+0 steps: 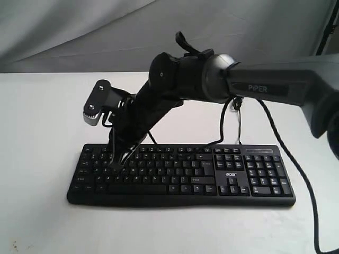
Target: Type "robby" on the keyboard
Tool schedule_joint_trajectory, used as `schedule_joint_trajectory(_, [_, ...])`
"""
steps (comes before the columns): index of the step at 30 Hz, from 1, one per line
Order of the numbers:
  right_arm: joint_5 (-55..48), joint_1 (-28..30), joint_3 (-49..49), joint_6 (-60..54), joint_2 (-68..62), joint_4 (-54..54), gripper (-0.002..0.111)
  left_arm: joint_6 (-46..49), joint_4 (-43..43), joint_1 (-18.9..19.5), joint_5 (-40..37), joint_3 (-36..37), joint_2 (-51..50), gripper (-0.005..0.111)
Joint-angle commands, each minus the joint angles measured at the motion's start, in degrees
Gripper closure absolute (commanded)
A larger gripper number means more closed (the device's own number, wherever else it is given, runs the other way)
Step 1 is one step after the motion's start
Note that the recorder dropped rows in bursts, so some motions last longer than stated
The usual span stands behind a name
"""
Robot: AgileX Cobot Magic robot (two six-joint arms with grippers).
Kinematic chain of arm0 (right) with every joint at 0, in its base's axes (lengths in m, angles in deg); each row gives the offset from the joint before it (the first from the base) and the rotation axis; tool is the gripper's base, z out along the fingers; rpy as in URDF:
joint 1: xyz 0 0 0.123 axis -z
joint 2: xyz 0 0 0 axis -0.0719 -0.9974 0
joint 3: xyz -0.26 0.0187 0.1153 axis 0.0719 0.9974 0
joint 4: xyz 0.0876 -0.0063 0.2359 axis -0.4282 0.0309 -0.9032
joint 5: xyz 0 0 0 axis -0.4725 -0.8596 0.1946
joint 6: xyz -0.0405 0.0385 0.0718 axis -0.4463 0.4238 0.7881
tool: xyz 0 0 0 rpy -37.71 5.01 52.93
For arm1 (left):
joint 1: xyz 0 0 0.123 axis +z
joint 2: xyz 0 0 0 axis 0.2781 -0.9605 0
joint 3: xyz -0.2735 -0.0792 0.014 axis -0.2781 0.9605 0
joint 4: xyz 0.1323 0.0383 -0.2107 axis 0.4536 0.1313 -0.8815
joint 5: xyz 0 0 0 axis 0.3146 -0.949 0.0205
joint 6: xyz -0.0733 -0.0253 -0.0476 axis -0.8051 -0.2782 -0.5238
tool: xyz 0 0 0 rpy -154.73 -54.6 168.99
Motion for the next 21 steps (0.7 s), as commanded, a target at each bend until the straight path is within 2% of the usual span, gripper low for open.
schedule_joint_trajectory(1, [-0.77, 0.91, 0.18, -4.48, -1.00, -4.11, 0.108, -0.16, 0.27, -0.32, 0.33, 0.25, 0.20, 0.107])
schedule_joint_trajectory(7, [-3.38, 0.91, 0.18, -5.01, -1.49, -2.63, 0.108, -0.16, 0.27, -0.32, 0.33, 0.25, 0.20, 0.107])
schedule_joint_trajectory(21, [-2.25, 0.91, 0.18, -7.29, -2.87, -2.87, 0.108, -0.16, 0.27, -0.32, 0.33, 0.25, 0.20, 0.107])
